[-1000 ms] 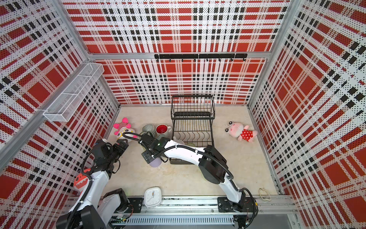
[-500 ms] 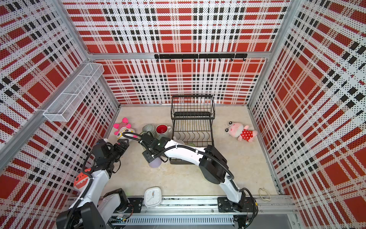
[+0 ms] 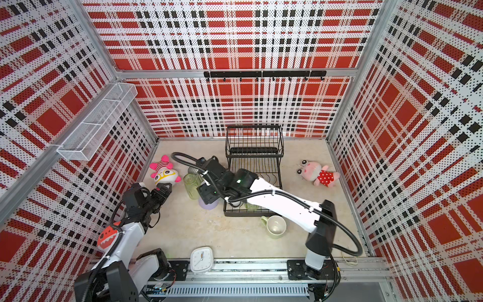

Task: Load cups into a dish rack
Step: Place the cup on the dish rack.

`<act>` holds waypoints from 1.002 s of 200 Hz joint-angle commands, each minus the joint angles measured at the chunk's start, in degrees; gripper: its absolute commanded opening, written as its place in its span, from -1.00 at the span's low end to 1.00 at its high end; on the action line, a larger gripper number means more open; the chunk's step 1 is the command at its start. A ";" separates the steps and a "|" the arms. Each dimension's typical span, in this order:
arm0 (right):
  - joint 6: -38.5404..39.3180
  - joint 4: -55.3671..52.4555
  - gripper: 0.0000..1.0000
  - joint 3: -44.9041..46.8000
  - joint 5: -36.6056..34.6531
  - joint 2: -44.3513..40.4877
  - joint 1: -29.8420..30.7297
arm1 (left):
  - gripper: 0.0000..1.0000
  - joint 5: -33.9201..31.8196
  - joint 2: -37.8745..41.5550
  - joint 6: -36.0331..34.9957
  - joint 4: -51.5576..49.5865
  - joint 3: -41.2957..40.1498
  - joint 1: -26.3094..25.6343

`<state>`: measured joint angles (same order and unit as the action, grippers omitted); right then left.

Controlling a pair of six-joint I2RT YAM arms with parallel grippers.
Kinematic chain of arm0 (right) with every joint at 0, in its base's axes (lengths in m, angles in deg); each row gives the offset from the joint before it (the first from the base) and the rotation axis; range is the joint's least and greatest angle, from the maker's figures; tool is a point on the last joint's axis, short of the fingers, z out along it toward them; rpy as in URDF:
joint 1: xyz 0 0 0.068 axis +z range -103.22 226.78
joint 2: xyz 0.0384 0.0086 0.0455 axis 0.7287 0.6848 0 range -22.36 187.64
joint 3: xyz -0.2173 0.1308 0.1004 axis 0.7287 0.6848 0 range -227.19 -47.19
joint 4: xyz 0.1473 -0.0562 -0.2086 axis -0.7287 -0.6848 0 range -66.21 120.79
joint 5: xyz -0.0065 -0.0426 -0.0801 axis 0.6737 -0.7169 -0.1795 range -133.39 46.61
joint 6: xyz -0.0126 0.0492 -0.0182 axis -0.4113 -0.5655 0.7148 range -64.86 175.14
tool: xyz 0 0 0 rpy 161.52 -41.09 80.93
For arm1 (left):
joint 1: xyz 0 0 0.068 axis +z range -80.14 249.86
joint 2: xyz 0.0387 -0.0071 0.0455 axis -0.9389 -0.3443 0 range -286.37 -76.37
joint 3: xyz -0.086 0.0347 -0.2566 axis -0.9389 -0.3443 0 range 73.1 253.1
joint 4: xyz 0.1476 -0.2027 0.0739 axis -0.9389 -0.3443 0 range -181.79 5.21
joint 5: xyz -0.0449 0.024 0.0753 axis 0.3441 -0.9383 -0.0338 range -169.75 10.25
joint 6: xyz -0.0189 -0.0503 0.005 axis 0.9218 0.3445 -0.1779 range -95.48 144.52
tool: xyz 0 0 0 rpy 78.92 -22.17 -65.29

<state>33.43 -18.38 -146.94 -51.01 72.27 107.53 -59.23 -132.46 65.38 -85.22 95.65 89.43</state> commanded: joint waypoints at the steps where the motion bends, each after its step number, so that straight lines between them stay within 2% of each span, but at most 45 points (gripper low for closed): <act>1: 0.27 -4.21 0.13 4.12 -3.21 -7.31 -4.56 | 0.97 1.37 -0.24 0.01 1.39 -0.57 0.60; 42: 1.56 -4.11 0.12 14.57 0.19 -20.15 -19.27 | 0.97 1.27 -0.15 0.27 1.48 -0.75 0.15; 84: 4.44 -4.47 0.12 20.94 1.12 -24.32 -30.00 | 0.96 1.77 -0.68 0.18 1.48 -0.64 -0.08; 107: 5.08 -3.31 0.13 23.23 1.93 -23.99 -31.81 | 0.97 1.90 -0.94 0.19 1.48 -0.57 -0.17; 200: 5.24 4.56 0.10 33.61 3.31 -20.88 -31.92 | 0.97 2.50 -1.64 0.18 1.57 -0.55 -0.24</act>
<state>37.80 -17.46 -114.74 -48.58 50.79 75.90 -57.70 -133.64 65.66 -85.13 95.62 89.32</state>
